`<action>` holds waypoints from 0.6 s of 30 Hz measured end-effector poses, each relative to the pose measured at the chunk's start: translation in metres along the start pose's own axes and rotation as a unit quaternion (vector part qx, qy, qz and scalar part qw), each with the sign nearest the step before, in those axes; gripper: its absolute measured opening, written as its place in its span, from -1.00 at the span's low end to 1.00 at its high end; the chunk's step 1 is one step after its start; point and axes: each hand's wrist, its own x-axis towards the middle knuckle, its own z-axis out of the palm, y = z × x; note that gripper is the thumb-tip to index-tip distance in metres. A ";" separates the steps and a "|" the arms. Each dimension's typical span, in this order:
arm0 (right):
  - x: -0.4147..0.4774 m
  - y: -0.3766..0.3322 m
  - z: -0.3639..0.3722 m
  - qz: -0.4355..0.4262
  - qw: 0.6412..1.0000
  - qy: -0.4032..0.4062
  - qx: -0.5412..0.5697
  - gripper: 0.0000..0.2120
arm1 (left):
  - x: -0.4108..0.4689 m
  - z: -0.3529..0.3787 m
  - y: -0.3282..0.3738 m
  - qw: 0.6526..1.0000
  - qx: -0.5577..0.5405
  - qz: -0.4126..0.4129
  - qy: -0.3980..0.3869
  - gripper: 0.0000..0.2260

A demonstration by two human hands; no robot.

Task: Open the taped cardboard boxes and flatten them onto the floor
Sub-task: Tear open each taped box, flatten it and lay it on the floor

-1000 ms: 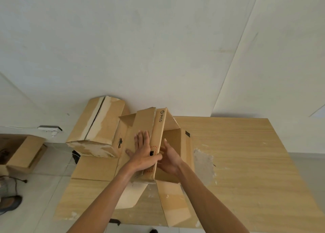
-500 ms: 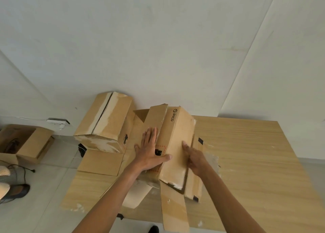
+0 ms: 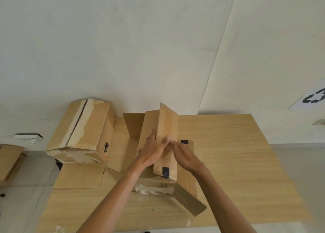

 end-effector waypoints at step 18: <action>0.134 0.115 -0.028 0.056 0.955 -0.107 -0.271 -0.61 | 0.007 0.002 -0.007 0.963 0.224 0.105 0.105 -0.28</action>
